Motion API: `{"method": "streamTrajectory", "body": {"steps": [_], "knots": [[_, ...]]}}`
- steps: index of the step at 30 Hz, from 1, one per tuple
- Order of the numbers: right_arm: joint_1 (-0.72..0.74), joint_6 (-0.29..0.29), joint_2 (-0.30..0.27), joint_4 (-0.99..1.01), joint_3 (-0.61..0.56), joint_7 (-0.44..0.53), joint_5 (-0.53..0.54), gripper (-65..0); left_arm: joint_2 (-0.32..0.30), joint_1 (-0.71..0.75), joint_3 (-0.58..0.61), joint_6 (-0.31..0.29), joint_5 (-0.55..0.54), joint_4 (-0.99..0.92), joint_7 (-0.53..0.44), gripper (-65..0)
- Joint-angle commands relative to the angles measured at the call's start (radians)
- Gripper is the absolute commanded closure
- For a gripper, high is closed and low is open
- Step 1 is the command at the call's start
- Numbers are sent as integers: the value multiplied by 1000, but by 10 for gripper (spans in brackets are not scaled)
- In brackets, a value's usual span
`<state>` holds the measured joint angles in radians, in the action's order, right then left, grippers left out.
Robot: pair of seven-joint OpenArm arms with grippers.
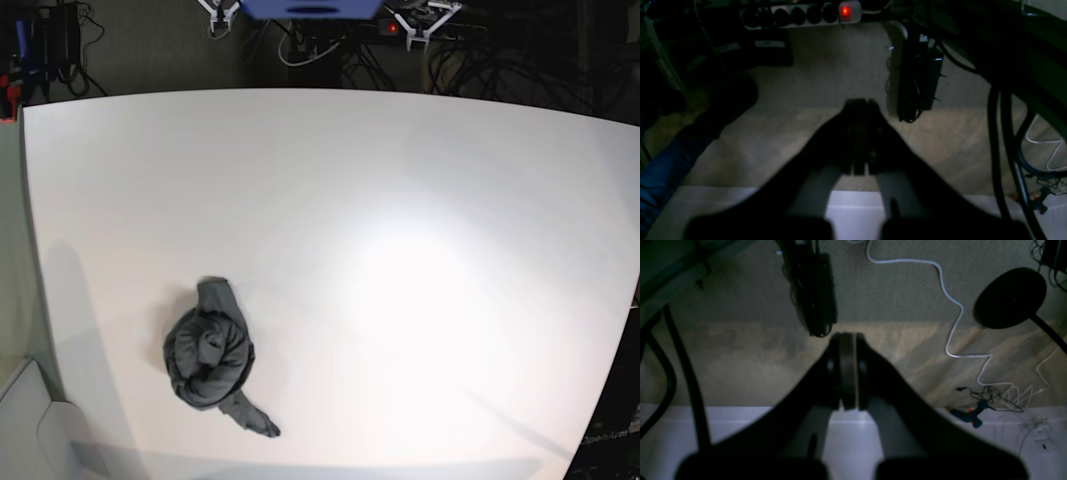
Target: Layout the t-shirt on the table in an organized manner, then fold the t-shirt properly
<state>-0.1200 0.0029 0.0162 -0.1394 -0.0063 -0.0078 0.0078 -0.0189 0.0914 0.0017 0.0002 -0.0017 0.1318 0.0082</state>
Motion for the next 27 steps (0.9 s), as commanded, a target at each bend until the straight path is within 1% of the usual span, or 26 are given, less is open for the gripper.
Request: {"method": "streamTrajectory", "body": {"steps": [1, 9, 16, 18, 22, 24, 27], "knots": [[-5, -8, 0, -2, -1, -2, 1, 0, -2, 5, -1, 4, 1, 1, 0, -2], [-7, -8, -2, -4, -1, 6, 1, 0, -3, 6, -1, 4, 1, -2, 0, -2], [-23, -8, -28, -7, -1, 7, 1, 0, -3, 34, -1, 4, 1, 7, 0, -2], [-48, -8, -35, -58, -1, 6, 1, 0, -5, 58, -1, 4, 1, 9, -6, -2], [-160, -10, -38, -246, -2, -2, -1, 0, -29, 92, -1, 2, 1, 64, 0, -2], [-220, -10, -40, -332, -2, -2, -1, 0, -33, 135, -1, 2, 1, 127, 0, -2], [-301, -19, -52, -451, -2, -2, -1, 0, -59, 212, -1, 2, 1, 245, 0, -2]]}}
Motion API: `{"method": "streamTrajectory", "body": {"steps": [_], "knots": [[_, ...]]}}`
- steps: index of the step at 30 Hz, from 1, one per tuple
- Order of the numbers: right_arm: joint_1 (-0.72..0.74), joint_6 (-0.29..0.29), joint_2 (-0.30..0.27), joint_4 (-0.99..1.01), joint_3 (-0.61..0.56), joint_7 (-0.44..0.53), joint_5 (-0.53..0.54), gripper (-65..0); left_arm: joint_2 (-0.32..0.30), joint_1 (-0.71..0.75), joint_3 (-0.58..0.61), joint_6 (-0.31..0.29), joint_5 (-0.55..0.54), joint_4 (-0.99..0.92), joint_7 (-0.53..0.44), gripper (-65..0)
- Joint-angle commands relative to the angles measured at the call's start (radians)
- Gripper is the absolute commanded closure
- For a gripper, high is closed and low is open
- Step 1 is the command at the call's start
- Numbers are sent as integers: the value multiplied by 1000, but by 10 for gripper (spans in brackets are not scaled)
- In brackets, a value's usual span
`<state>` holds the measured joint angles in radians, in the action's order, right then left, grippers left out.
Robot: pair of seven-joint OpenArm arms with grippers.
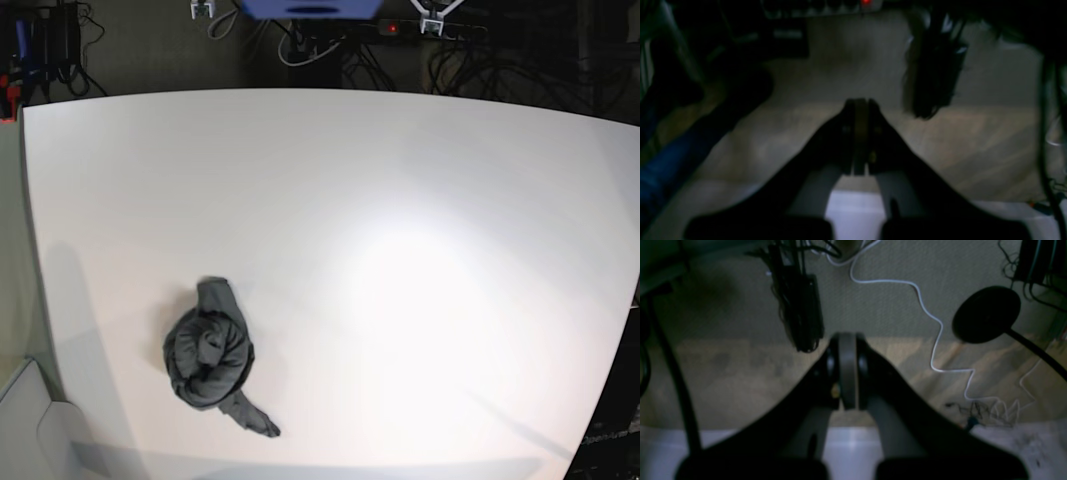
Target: Layout the t-shirt on the table in an organized manner, then fold the t-shirt properly
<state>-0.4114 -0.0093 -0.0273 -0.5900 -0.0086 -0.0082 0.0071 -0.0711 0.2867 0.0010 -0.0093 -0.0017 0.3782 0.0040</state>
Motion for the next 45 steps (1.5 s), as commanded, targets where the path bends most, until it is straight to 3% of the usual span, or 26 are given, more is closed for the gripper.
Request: {"method": "streamTrajectory", "body": {"steps": [1, 4, 6, 15, 23, 31, 34, 36, 39, 45], "knots": [[-34, -30, -12, -40, 0, -2, 0, 0, -12, 46, 1, 12, 1, 44, 4, -2], [-103, -153, -29, -146, 9, -2, 4, 0, -16, 130, 1, 12, 1, 183, 4, -2], [-143, -197, -30, -209, 11, -3, 4, 0, -42, 182, 0, 12, 1, 276, 4, -2], [-335, -205, -49, -601, 11, -106, 4, 0, -101, 397, -2, 15, -1, 654, 4, -2], [-472, -205, -50, -984, 11, -218, 6, 0, -95, 523, -65, 13, -1, 925, 4, -2], [-530, -206, -49, -1204, 42, -287, 6, 0, -95, 609, -128, 12, -1, 1188, 9, -2], [-538, -206, -50, -1287, 75, -336, 6, 0, -95, 624, -134, 12, -16, 1283, 109, -2], [-539, -220, -50, -1343, 98, -367, 8, 0, -103, 624, -154, 10, -85, 1356, 209, -2], [-535, -298, -46, -1409, 161, -408, 49, 0, -134, 615, -192, 10, -203, 1441, 316, -2], [-467, -426, -46, -1427, 335, -468, 138, 0, -198, 613, -247, 10, -309, 1551, 344, -2]]}}
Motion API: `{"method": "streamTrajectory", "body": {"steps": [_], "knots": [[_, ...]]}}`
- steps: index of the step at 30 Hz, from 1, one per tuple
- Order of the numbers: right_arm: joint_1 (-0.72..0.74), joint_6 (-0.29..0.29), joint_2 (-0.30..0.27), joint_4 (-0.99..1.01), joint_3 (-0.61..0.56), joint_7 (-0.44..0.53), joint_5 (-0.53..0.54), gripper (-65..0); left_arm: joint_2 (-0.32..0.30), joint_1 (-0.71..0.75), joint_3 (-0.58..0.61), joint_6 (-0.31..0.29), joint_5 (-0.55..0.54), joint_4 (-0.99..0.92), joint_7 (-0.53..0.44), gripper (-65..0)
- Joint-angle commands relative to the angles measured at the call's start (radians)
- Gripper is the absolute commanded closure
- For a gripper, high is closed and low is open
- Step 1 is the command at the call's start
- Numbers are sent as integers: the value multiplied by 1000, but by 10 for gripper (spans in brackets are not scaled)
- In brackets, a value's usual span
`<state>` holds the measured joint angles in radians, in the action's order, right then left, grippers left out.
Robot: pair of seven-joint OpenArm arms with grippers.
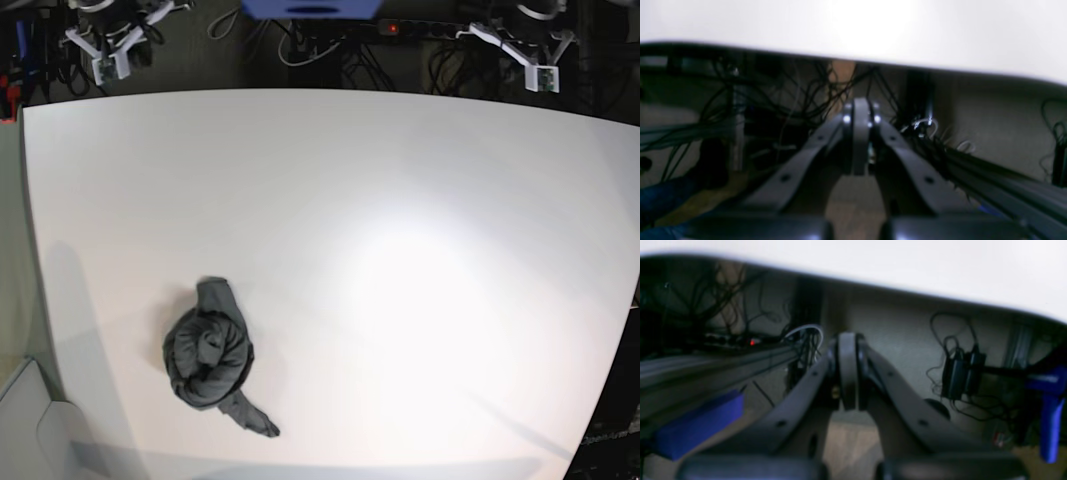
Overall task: Layout the t-shirt on the table in an organized manner, then fold the t-shirt properly
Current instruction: 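Move the right gripper down onto the grey t-shirt bundle and grasp it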
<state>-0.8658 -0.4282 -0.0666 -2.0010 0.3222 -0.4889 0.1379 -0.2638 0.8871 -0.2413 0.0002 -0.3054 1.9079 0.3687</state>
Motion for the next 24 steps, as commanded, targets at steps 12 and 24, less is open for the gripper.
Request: {"method": "streamTrajectory", "body": {"steps": [12, 24], "knots": [[141, -133, 9, -45, 136, -11, 7, 0, -5, -29, -79, 1, -5, 98, -24, -2], [395, -168, 3, -45, 127, -133, 7, 0, 2, -61, -79, 1, -39, 114, -26, -2]]}}
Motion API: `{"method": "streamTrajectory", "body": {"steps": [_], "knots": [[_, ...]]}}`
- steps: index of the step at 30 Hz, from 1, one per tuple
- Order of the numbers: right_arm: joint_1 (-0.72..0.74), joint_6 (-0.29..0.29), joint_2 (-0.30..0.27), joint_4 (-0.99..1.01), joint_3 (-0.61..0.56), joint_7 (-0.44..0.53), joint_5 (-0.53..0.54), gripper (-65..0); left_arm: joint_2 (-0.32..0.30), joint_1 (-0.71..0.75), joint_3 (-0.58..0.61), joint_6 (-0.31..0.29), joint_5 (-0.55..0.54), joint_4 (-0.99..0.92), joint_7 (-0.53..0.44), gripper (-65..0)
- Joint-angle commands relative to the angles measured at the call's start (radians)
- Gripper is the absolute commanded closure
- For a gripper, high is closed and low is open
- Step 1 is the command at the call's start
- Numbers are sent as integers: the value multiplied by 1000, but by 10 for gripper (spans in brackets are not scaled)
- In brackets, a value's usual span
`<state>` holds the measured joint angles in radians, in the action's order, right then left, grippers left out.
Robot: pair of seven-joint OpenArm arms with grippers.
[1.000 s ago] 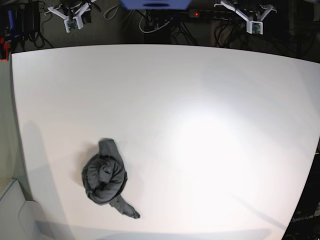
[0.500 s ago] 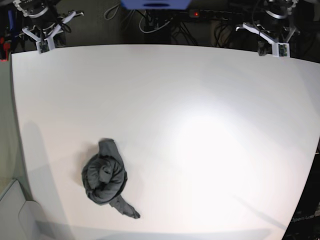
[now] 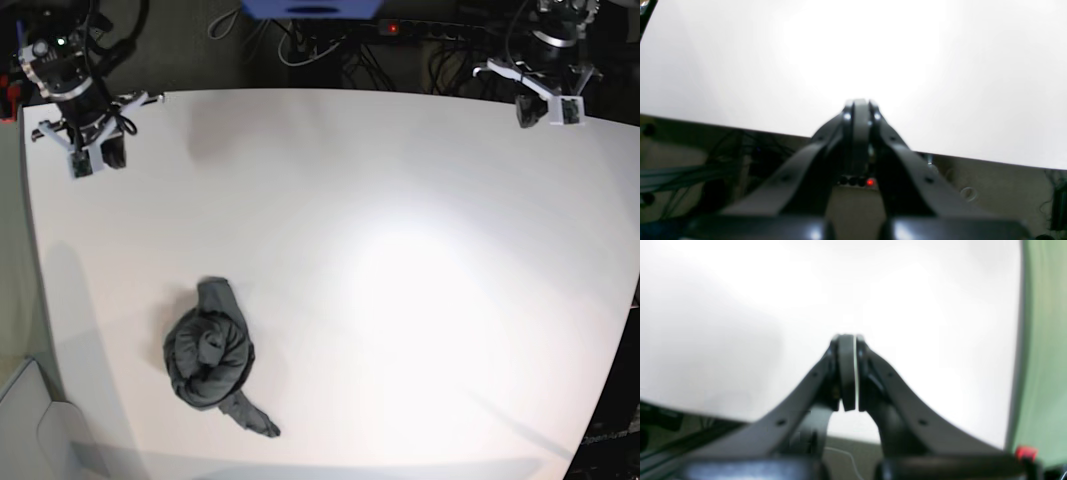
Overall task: Layout the t-shirt on the table in an organized manner, then fold the t-shirt properly
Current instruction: 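Move the right gripper down onto the grey t-shirt bundle and grasp it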
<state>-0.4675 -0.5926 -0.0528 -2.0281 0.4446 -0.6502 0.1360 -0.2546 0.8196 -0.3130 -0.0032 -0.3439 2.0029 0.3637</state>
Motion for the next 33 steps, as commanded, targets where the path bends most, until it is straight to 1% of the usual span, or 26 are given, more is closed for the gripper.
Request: {"method": "streamTrajectory", "body": {"steps": [1, 2, 4, 8, 10, 12, 15, 19, 23, 25, 28, 33], "knots": [[33, -17, -11, -18, 4, -6, 9, 0, -7, 7, -8, 4, -27, 19, -21, -2], [66, -28, -12, -18, 6, -41, 9, 0, -12, -1, -8, 4, -59, 19, -21, -2], [135, -50, -34, -18, 4, -107, 9, 0, -16, -19, -8, 4, -110, 19, -21, -2], [286, -91, -65, -15, -16, -268, 7, 0, -13, -44, -8, 4, -137, 19, -21, -2], [359, -91, -86, -12, -37, -340, 7, 0, -12, -56, -8, 4, -134, 19, -21, -2], [428, -88, -100, -10, -76, -389, 6, -1, -13, -62, -8, 4, -134, 19, -19, -2], [520, -85, -118, -4, -155, -445, 4, -49, -15, -72, -8, 4, -134, 19, -19, -2], [626, -85, -114, 39, -235, -455, 4, -136, -15, -92, -8, 4, -134, 17, -18, -2], [708, -85, -111, 132, -298, -449, 4, -195, -13, -88, -25, 4, -137, 17, -18, -2], [751, -85, -111, 215, -318, -446, 4, -207, -9, -92, -48, 4, -139, 16, -15, -2], [800, -85, -109, 340, -321, -431, 4, -209, -9, -92, -56, 4, -139, 16, -15, -2], [852, -85, -91, 527, -323, -306, 4, -209, -9, -92, -58, 4, -136, 14, -18, -2]]}}
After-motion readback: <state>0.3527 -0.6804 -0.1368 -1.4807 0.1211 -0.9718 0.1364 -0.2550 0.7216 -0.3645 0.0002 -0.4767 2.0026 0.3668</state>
